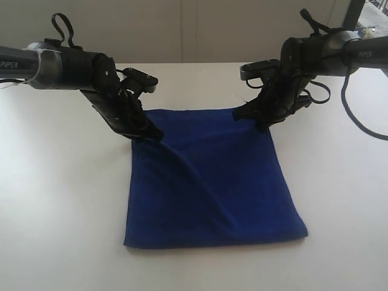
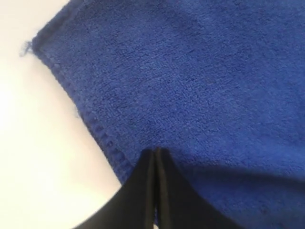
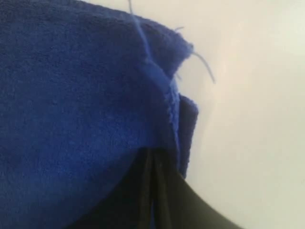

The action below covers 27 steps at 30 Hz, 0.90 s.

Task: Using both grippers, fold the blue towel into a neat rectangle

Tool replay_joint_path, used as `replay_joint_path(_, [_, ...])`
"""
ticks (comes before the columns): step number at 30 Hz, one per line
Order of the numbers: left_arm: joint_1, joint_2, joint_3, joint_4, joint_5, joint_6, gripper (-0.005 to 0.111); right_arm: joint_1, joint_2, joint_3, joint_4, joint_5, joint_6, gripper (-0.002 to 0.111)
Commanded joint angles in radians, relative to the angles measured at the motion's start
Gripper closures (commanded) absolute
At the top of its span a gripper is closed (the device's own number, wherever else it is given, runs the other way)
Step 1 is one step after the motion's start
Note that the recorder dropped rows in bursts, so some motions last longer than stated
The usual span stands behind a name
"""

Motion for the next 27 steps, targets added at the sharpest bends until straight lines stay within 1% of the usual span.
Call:
replay_joint_path(1, [0.003,-0.009,0.006,0.030,0.046,-0.007,0.107,-0.011,0.021,0.002,-0.015,0.013,0.005,0.108])
replay_joint_path(5, [0.003,-0.071,0.006,0.026,0.020,-0.009,0.107,-0.011,0.021,0.002,-0.015,0.011,0.005,0.108])
replay_joint_path(7, [0.003,-0.113,0.006,0.026,0.028,-0.009,0.107,-0.011,0.021,0.002,-0.015,0.011,0.005,0.108])
replay_joint_path(10, [0.012,-0.168,0.006,0.026,0.097,-0.070,0.107,-0.011,0.021,0.002,-0.013,0.011,0.005,0.108])
replay_joint_path(13, [0.017,-0.182,0.008,0.021,0.190,-0.129,0.107,-0.011,0.021,0.002,-0.013,0.009,0.005,0.108])
replay_joint_path(16, [0.023,-0.158,0.018,-0.048,0.267,-0.158,0.107,-0.011,0.021,0.002,-0.011,0.009,0.005,0.108])
replay_joint_path(19, [0.027,-0.141,0.037,-0.143,0.295,-0.155,0.107,-0.011,0.021,0.002,-0.012,0.010,0.005,0.108])
replay_joint_path(24, [0.013,-0.139,0.043,-0.216,0.280,-0.155,0.107,-0.011,0.021,0.002,-0.012,0.006,0.005,0.108])
replay_joint_path(27, [0.002,-0.124,0.043,-0.222,0.280,-0.166,0.107,-0.011,0.021,0.002,-0.009,0.007,0.005,0.108])
